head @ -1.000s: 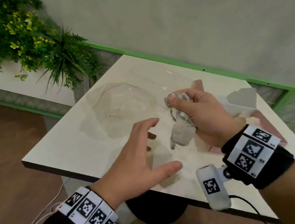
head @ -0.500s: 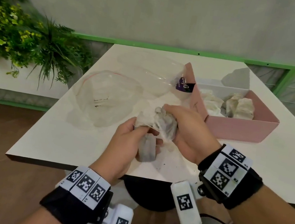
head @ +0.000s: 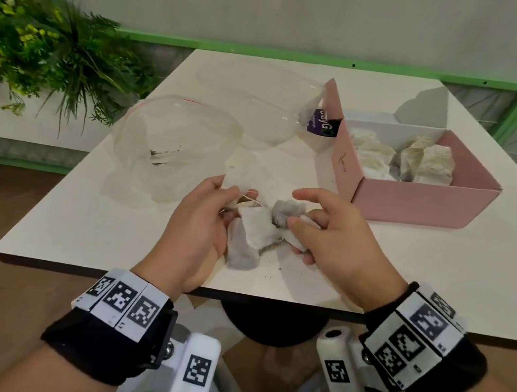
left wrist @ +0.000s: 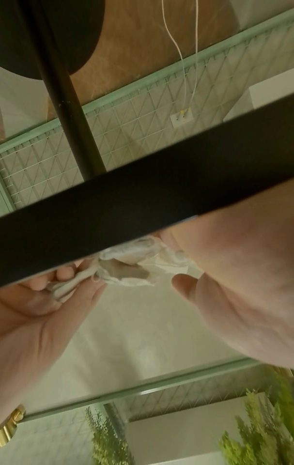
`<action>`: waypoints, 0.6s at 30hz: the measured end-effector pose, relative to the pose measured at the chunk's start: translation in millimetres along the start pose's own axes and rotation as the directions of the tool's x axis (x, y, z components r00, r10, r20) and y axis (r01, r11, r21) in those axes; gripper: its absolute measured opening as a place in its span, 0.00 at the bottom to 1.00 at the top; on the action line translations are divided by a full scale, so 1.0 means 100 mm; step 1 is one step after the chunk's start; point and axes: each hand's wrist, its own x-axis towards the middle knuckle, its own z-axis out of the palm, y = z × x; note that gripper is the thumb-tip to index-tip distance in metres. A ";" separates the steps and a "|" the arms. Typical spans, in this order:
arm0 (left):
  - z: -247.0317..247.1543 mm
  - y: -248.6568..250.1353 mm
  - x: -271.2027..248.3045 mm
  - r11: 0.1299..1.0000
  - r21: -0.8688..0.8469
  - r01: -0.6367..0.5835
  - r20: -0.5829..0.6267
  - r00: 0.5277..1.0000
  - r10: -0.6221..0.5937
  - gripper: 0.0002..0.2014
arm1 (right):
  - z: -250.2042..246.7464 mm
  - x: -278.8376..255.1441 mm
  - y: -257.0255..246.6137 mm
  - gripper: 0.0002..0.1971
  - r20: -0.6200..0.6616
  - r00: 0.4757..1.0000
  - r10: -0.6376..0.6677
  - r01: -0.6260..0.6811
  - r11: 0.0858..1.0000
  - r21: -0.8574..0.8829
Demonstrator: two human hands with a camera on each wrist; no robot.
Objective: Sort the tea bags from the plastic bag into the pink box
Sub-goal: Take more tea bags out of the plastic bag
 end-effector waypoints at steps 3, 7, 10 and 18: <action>0.00 0.00 -0.01 1.000 0.014 -0.005 0.001 1.000 0.005 0.10 | 0.01 -0.04 0.07 0.17 -0.050 0.999 -0.009 0.009 1.000 0.007; 0.02 -0.01 -0.04 1.000 -0.016 -0.023 -0.008 1.000 0.023 0.10 | 0.04 -0.08 0.12 0.19 -0.129 0.990 -0.051 0.058 0.997 0.054; 0.03 -0.02 -0.06 0.998 -0.033 -0.045 -0.007 0.999 0.045 0.11 | 0.02 -0.11 0.13 0.15 -0.155 0.982 -0.112 0.131 0.984 0.121; 0.02 -0.07 -0.10 0.960 0.158 -0.230 0.002 0.972 0.233 0.10 | -0.10 -0.15 0.11 0.07 -0.116 0.983 -0.143 0.180 0.878 0.444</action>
